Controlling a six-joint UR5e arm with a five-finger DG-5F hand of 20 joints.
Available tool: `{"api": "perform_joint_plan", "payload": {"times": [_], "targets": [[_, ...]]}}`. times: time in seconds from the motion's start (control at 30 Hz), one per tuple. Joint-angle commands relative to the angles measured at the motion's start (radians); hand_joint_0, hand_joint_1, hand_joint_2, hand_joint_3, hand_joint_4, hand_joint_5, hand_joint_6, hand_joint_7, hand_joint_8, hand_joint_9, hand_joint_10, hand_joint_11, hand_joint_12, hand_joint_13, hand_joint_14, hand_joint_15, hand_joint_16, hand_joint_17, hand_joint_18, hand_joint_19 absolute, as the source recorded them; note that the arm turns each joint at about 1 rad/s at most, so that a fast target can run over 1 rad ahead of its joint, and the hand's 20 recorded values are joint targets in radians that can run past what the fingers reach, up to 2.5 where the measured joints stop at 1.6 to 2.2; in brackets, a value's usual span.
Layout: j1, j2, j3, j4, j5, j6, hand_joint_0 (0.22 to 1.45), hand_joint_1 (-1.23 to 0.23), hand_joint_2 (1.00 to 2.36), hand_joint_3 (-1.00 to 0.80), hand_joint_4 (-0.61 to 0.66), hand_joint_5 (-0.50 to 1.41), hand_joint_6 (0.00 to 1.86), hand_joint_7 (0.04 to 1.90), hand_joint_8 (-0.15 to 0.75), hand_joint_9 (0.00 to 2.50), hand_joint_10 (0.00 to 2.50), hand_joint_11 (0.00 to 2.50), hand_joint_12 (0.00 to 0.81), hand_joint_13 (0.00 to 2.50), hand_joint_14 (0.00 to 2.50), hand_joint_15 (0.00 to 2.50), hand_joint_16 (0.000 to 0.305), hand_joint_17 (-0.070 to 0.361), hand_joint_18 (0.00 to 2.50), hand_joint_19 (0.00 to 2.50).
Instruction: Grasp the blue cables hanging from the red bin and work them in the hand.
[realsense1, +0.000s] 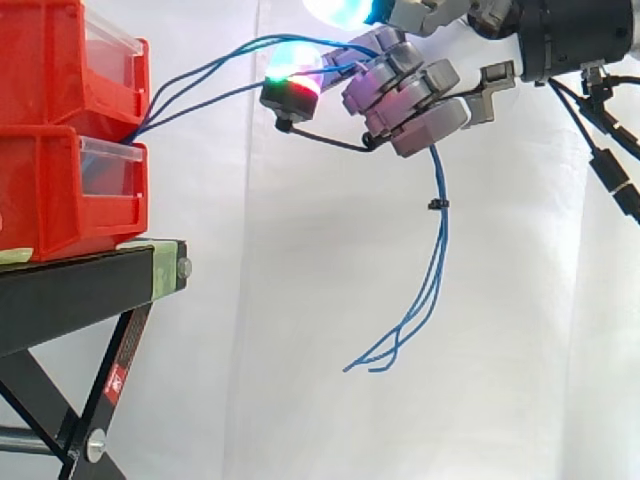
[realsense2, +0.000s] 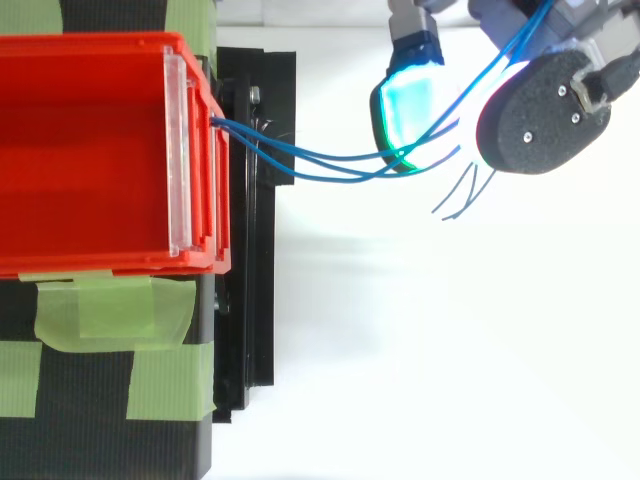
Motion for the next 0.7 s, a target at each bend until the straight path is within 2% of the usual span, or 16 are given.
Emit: {"api": "perform_joint_plan", "payload": {"times": [0.0,0.07,0.13,0.17,0.23,0.47,0.53,0.67], "targets": [[0.0,0.0,0.0,0.0,0.008,0.0,0.82,-0.65,1.0,-0.96,0.25,0.45,0.24,1.35,0.404,0.72,2.5,2.41,0.441,1.01,2.4,1.32,0.058,0.132,1.48,1.31],[0.0,-0.003,-0.001,0.0,0.023,-0.002,0.82,-0.65,1.0,-0.97,0.25,0.46,0.23,1.35,0.401,0.72,2.5,2.43,0.446,1.02,2.4,1.31,0.058,0.129,1.49,1.31],[0.0,-0.004,0.0,0.002,0.055,-0.006,0.82,-0.65,1.0,-0.97,0.24,0.47,0.22,1.36,0.402,0.73,2.5,2.42,0.446,1.04,2.4,1.31,0.058,0.13,1.5,1.32],[0.0,-0.004,-0.001,0.002,0.084,-0.017,0.83,-0.65,1.0,-0.97,0.24,0.47,0.23,1.36,0.4,0.74,2.5,2.4,0.443,1.04,2.4,1.32,0.057,0.129,1.5,1.32],[0.0,-0.004,0.0,0.002,0.095,-0.029,0.83,-0.65,1.0,-0.98,0.23,0.5,0.23,1.38,0.396,0.78,2.5,2.43,0.434,1.06,2.38,1.33,0.057,0.128,1.51,1.32],[0.0,-0.004,-0.001,0.009,0.101,-0.046,0.89,-0.66,1.01,-0.87,0.21,0.56,0.19,1.4,0.373,0.89,2.5,2.45,0.419,1.14,2.31,1.4,0.055,0.124,1.55,1.32],[0.0,-0.004,0.0,0.009,0.101,-0.046,0.9,-0.66,1.01,-0.83,0.22,0.57,0.07,1.46,0.381,0.89,2.5,2.5,0.425,1.15,2.31,1.39,0.055,0.124,1.55,1.33],[0.0,-0.004,-0.001,0.011,0.101,-0.049,0.9,-0.66,1.01,-0.82,0.25,0.55,0.0,1.47,0.393,0.87,2.5,2.5,0.433,1.14,2.29,1.43,0.056,0.126,1.54,1.33]]}}
